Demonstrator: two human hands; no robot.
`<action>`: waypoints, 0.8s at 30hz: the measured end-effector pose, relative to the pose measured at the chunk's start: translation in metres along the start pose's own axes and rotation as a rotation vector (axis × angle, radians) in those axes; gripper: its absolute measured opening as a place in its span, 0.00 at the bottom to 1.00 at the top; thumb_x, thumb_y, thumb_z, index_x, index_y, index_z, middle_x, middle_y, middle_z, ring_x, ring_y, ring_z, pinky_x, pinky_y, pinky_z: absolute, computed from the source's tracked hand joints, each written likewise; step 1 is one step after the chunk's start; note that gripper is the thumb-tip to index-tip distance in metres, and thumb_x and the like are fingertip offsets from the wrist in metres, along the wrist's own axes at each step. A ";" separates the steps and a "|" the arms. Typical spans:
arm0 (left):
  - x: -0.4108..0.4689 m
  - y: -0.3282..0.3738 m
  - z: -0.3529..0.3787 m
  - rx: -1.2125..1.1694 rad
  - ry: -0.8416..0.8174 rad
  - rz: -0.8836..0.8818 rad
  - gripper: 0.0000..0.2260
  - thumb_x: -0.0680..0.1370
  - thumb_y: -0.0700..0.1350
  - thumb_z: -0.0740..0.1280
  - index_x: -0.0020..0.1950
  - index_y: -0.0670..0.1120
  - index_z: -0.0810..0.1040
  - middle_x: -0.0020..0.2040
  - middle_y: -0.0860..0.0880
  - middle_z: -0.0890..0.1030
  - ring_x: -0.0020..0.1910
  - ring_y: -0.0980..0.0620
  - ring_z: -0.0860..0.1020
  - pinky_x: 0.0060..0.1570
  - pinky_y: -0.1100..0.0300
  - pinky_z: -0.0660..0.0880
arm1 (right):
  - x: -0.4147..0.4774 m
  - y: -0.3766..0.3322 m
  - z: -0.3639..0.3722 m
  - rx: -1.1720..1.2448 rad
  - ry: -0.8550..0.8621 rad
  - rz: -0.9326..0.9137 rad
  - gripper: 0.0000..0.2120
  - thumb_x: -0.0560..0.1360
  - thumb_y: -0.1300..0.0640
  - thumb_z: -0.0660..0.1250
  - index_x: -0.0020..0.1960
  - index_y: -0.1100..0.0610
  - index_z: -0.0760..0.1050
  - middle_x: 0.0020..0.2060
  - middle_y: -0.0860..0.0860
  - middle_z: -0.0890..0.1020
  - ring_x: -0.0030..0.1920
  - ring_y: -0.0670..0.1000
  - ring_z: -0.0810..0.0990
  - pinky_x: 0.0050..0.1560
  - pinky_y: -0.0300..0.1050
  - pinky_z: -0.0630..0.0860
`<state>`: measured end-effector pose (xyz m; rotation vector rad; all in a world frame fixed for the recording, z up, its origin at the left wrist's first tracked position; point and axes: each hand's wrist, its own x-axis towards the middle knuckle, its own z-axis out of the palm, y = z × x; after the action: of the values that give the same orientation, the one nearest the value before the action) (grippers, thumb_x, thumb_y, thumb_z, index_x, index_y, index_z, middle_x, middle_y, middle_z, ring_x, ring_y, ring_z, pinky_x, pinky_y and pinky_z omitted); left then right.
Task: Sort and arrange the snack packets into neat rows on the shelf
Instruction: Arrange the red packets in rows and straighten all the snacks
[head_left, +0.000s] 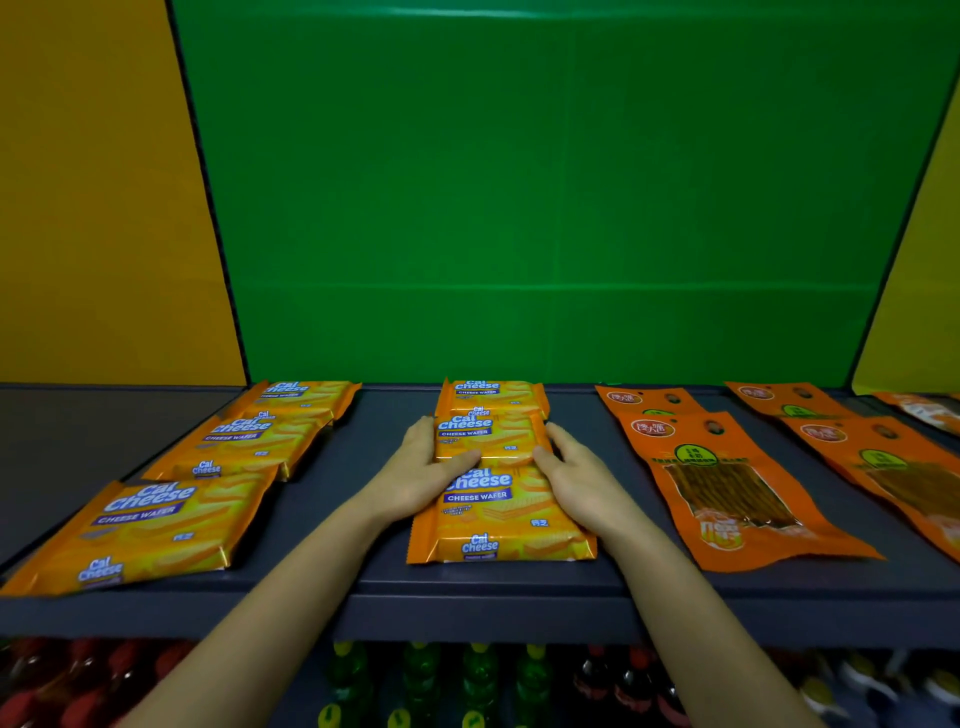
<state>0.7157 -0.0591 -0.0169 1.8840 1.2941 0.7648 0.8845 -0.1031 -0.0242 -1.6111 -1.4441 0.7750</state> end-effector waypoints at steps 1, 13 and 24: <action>-0.001 0.001 0.001 0.005 -0.002 0.010 0.27 0.78 0.50 0.63 0.73 0.44 0.57 0.72 0.46 0.62 0.56 0.58 0.67 0.53 0.63 0.66 | -0.002 -0.002 -0.001 -0.010 -0.003 -0.010 0.21 0.81 0.54 0.53 0.74 0.52 0.60 0.70 0.51 0.69 0.66 0.50 0.71 0.61 0.39 0.68; -0.010 0.003 0.000 0.111 0.188 0.107 0.28 0.77 0.52 0.64 0.71 0.40 0.61 0.71 0.44 0.66 0.67 0.50 0.67 0.59 0.64 0.63 | -0.007 -0.009 -0.005 -0.033 0.010 -0.035 0.24 0.80 0.51 0.57 0.74 0.56 0.59 0.72 0.53 0.66 0.71 0.53 0.67 0.71 0.48 0.63; -0.050 -0.039 -0.131 0.363 0.645 0.207 0.11 0.77 0.47 0.64 0.54 0.42 0.79 0.55 0.43 0.81 0.57 0.44 0.77 0.57 0.51 0.72 | -0.024 -0.089 0.039 -0.283 -0.075 -0.265 0.25 0.80 0.52 0.58 0.74 0.58 0.59 0.74 0.52 0.63 0.73 0.50 0.62 0.71 0.42 0.58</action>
<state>0.5762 -0.0677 0.0220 2.1707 1.7310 1.4060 0.8042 -0.1197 0.0332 -1.5632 -1.8433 0.4990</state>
